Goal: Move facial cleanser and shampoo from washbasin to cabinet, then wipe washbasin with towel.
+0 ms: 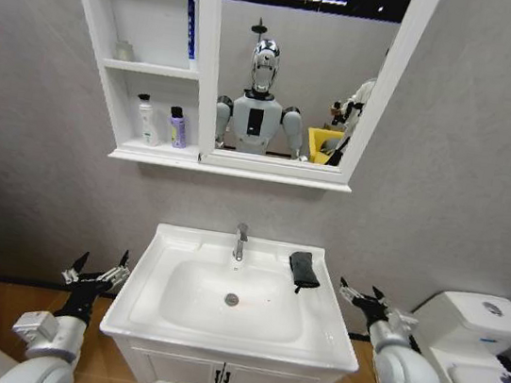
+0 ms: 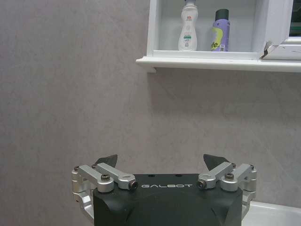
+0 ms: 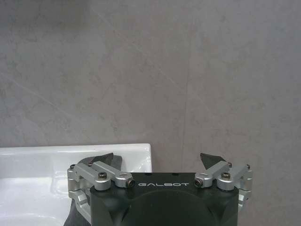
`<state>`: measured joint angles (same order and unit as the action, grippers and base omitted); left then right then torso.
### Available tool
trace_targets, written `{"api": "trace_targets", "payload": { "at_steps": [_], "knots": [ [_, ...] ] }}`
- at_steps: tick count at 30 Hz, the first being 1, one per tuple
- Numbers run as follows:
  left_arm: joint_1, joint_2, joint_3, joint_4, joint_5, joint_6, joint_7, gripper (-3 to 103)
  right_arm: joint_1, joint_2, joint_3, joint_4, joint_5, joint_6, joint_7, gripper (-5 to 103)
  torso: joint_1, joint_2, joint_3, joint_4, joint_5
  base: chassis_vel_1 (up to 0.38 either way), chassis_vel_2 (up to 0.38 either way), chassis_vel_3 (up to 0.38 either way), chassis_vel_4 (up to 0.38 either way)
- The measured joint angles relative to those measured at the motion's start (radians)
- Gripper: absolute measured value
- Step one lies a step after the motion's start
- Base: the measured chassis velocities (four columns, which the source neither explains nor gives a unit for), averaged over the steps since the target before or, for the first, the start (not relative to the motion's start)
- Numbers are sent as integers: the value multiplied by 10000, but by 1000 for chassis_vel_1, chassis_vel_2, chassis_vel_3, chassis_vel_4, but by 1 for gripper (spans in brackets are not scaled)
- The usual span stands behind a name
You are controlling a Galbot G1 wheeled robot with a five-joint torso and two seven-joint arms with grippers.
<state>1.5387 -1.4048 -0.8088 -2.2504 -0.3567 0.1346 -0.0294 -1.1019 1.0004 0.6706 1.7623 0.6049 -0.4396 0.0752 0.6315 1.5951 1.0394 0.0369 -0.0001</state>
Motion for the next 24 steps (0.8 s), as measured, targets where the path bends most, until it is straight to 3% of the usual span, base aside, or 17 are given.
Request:
{"api": "trace_targets", "payload": {
  "at_steps": [6,13,22,24],
  "knots": [
    [-138,-133,-105,174,290,-207,246,100,1717,-540,-1541,-1593,847,-635,-117,100,1,-1,0,-3,2,0,0,0,0],
    [-293,-181,-125,191,467,-185,170,100,3100,-331,-3637,-2846,19,-749,-293,100,-1,0,-1,-4,3,0,0,0,0],
    [-255,-205,-558,460,385,-222,142,100,4318,302,-4543,-3973,-368,-641,-10,100,1,0,0,-1,-1,0,0,0,0],
    [-253,-208,-654,537,366,-258,139,100,4373,473,-4620,-4109,-366,-700,343,89,-1,0,-1,-4,0,0,0,0,0]
  ]
}}
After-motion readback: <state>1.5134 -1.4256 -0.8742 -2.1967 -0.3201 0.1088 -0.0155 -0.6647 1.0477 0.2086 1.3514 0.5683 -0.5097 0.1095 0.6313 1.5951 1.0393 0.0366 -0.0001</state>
